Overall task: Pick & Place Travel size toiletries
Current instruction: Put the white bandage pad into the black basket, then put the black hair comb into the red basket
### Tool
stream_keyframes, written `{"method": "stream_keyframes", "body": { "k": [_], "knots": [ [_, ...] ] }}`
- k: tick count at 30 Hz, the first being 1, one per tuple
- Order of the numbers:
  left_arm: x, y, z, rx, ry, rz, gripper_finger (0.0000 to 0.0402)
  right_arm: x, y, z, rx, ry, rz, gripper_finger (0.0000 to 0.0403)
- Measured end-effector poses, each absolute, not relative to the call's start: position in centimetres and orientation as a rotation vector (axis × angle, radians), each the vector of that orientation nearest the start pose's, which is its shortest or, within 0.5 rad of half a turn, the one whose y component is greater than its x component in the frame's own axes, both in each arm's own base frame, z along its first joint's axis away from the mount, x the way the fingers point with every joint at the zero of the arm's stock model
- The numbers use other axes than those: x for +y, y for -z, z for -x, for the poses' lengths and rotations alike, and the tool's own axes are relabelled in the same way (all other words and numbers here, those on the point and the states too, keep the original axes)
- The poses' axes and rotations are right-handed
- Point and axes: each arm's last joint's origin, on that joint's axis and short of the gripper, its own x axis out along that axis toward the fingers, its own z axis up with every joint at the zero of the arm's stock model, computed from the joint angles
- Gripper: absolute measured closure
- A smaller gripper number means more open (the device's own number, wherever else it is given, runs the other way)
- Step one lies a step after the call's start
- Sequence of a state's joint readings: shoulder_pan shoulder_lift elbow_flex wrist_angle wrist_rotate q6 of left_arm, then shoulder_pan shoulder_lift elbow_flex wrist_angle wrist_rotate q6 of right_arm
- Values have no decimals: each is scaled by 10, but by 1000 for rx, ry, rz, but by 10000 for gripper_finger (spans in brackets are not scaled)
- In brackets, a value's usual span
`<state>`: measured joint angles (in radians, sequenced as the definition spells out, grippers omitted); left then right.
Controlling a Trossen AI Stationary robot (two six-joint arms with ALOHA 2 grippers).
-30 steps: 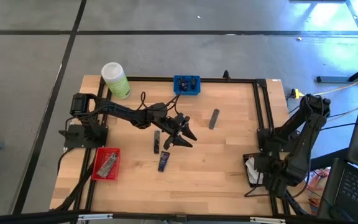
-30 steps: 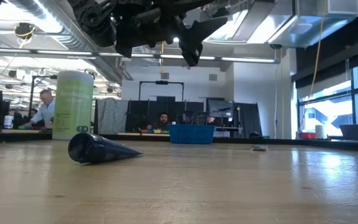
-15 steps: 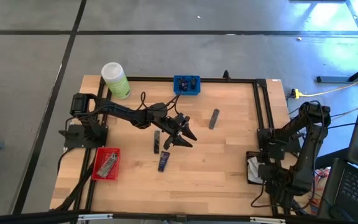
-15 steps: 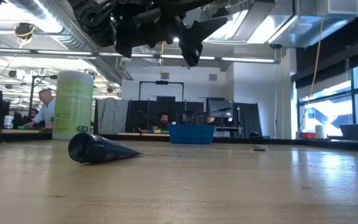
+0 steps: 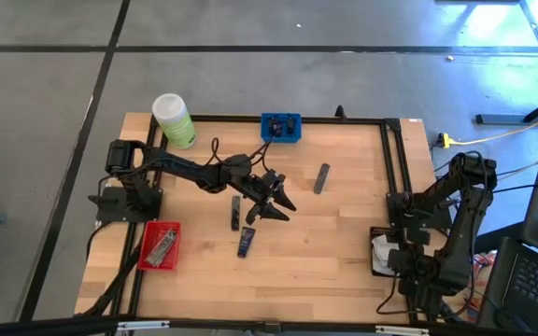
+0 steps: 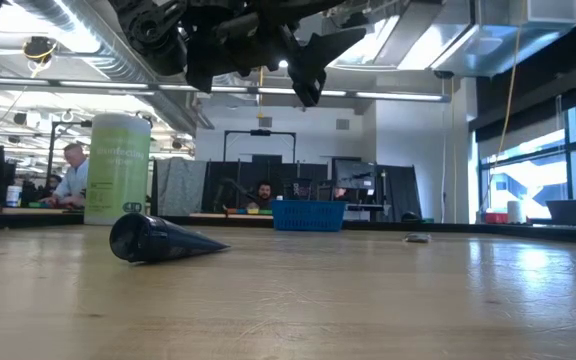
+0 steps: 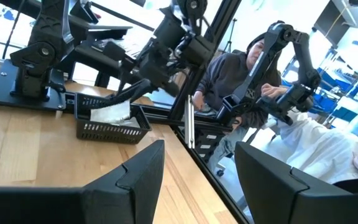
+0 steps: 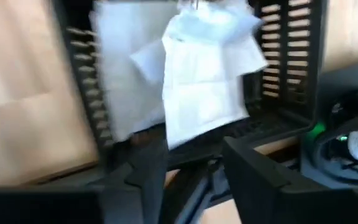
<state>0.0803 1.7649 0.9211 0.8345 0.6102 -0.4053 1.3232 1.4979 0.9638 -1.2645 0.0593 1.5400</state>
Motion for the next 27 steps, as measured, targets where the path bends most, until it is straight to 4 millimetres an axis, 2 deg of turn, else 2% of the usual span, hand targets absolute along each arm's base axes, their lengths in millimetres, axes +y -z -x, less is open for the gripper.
{"method": "stream_keyframes", "body": {
  "k": [5,8,11,14,18,27],
  "knots": [
    [13,-219,-370,116,520,399,208,224,-227,-67,1447,310,-40,213],
    [13,-219,-370,116,520,399,208,229,-246,-74,1309,275,-31,208],
    [13,-219,-370,116,520,399,208,230,-256,-83,1125,240,27,211],
    [13,-219,-370,116,520,399,208,226,-258,-93,960,247,115,222],
    [13,-219,-370,116,520,399,208,215,-256,-112,858,333,147,246],
    [13,-219,-370,115,521,399,208,181,-233,-147,906,497,216,323]
  ]
}}
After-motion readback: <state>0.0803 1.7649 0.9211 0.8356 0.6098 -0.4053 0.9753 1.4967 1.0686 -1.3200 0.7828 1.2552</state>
